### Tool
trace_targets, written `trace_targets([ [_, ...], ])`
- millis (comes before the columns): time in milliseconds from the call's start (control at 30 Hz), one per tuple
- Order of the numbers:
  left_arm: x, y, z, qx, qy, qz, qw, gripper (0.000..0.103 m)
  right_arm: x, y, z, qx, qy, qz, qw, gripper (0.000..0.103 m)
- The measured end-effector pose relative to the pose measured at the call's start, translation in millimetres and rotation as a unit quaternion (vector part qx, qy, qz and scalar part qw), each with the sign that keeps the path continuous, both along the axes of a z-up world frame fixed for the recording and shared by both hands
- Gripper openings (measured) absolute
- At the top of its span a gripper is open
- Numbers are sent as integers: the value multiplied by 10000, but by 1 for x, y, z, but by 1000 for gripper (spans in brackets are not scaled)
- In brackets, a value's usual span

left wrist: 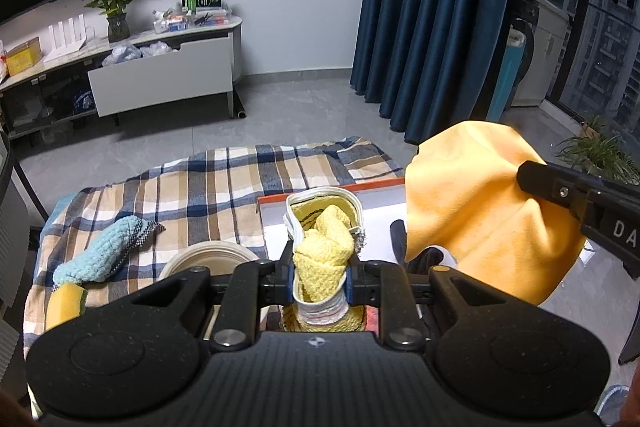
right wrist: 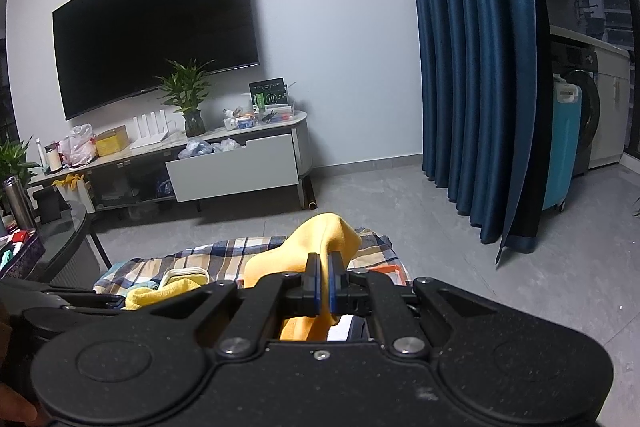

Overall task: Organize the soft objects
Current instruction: 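Carry the white pouch and orange cloth over the orange-rimmed box with both tools, then open the left tool over the box while the right tool releases the orange cloth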

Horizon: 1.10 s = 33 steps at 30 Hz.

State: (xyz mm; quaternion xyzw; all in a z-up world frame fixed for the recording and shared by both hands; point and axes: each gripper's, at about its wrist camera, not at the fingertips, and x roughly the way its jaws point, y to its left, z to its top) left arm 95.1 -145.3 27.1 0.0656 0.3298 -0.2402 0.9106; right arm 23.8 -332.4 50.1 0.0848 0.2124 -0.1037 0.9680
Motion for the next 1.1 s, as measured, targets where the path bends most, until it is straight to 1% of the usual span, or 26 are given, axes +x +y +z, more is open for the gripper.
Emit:
trace_targets([
  [267,11,-5,-6,49,209,27,9998,23,11,-6,-5,65,104,2,9999,4],
  [800,36,-15,-19,245,511,157,9983,23,51,-9,-33,207,362,190,9989,4],
  [900,41,-20,-21,207,575,152,9980,25,57,-11,-38,175,417,149,9989,5],
  [1000,47,-25,-24,101,645,138,9978,34,58,-9,-42,88,456,90,9989,7],
  [1067,50,-26,-26,-33,720,72,9974,57,61,-11,-46,153,508,149,9985,14],
  [1100,50,-27,-27,-48,736,38,9973,61,61,-12,-48,142,541,138,9983,20],
])
